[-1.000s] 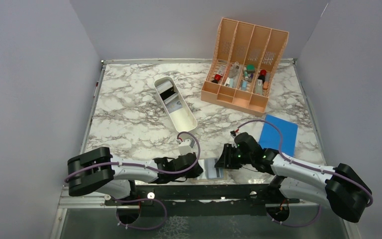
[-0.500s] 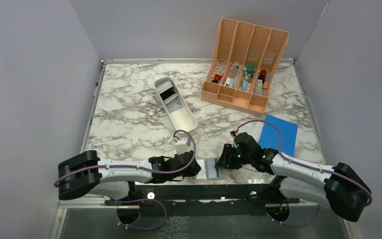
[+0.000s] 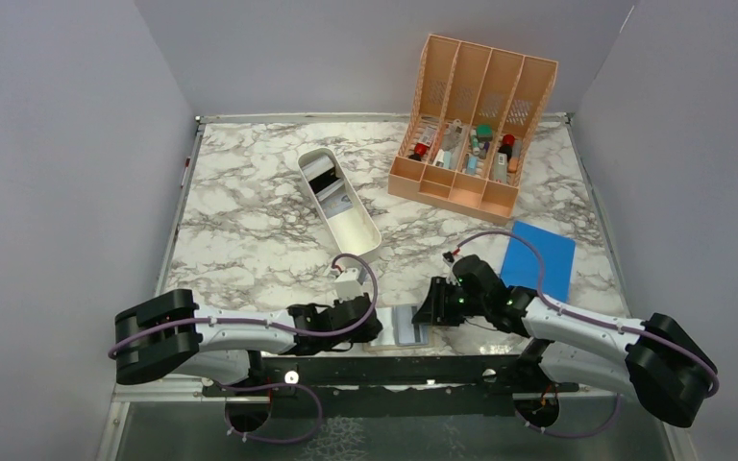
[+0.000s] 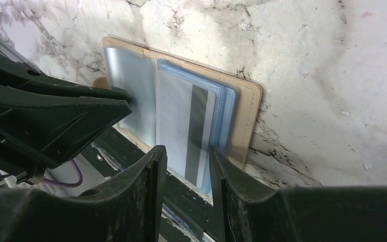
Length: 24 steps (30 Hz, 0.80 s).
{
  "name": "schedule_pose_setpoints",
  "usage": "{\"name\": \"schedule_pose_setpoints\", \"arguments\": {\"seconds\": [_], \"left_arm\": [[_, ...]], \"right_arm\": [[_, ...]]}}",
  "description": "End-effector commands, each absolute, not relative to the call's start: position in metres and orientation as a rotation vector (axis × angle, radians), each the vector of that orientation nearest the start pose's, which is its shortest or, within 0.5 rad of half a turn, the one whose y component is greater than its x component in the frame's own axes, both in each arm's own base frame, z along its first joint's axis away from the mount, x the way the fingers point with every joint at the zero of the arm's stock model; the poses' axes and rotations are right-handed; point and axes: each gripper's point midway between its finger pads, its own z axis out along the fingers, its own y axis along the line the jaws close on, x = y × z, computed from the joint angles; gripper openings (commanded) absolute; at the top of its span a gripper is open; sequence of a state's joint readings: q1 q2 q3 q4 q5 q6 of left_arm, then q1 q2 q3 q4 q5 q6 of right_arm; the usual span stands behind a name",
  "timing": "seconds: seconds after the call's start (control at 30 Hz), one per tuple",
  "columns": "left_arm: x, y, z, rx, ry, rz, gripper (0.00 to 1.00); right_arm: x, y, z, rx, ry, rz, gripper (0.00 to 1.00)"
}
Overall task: Put the credit cards into the card holder
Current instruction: Turn over the card slot in the card holder.
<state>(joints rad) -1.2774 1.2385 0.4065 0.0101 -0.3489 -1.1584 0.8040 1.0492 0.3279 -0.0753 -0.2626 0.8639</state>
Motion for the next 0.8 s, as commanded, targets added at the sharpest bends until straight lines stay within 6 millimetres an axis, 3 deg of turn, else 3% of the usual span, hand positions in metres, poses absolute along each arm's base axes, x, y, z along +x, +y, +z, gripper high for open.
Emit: {"name": "schedule_pose_setpoints", "arguments": {"seconds": [0.0, 0.3, 0.6, 0.77], "left_arm": [[0.112, -0.27, 0.012, -0.033, 2.474, -0.696, 0.17], [0.111, -0.274, 0.011, -0.034, 2.476, -0.719, 0.17], [0.11, -0.277, 0.01, -0.029, 2.482, -0.726, 0.17], [0.11, -0.278, 0.012, -0.031, 2.478, -0.735, 0.17]], "right_arm": [[0.12, 0.242, 0.038, -0.074, 2.62, 1.063, 0.41], [0.119, 0.245, 0.034, -0.073, 2.642, 1.075, 0.41], [0.118, 0.253, 0.046, -0.088, 2.607, 1.15, 0.41], [0.118, 0.254, 0.043, -0.086, 2.618, 1.149, 0.41]]}}
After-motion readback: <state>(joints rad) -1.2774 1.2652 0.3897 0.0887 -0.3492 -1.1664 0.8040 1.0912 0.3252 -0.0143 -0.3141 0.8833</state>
